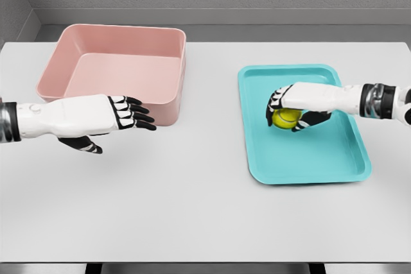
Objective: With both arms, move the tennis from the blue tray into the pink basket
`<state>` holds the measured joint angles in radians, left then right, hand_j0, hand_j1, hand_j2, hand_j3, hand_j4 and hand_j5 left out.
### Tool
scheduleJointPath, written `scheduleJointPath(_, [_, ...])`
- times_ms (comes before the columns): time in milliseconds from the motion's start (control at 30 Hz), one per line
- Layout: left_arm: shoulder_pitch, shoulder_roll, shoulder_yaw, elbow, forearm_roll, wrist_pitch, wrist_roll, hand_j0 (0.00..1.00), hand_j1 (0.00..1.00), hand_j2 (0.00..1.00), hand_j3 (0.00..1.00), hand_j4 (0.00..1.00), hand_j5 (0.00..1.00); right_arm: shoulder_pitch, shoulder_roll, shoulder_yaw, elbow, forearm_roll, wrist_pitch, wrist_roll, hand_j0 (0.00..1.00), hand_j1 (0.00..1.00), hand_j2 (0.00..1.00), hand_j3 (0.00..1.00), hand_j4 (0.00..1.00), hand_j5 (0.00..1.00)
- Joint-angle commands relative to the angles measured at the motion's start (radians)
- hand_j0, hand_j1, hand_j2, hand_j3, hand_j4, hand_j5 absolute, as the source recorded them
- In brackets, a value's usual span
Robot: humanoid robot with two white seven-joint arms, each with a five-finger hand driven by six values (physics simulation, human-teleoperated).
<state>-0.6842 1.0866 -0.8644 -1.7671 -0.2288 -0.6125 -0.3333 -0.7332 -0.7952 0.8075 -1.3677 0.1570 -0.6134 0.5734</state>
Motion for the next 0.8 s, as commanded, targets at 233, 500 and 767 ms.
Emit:
scheduleJointPath(233, [-0.002, -0.011, 0.001, 0.0, 0.006, 0.002, 0.0, 1.0, 1.0, 1.0, 1.0, 1.0, 1.0, -0.018, 0.045, 0.002, -0.033, -0.007, 0.002, 0.0, 0.49, 0.49, 0.49, 0.49, 0.49, 0.49])
scheduleJointPath(500, [-0.014, -0.014, 0.001, 0.0, 0.006, 0.002, 0.0, 1.0, 1.0, 1.0, 1.0, 1.0, 1.0, -0.029, 0.12, 0.01, -0.054, -0.007, 0.002, 0.022, 0.48, 0.48, 0.48, 0.48, 0.48, 0.48])
scheduleJointPath(767, [-0.051, -0.004, 0.001, 0.0, 0.006, 0.002, 0.0, 1.0, 1.0, 1.0, 1.0, 1.0, 1.0, -0.029, 0.165, 0.041, -0.073, -0.007, 0.002, 0.025, 0.48, 0.48, 0.48, 0.48, 0.48, 0.48])
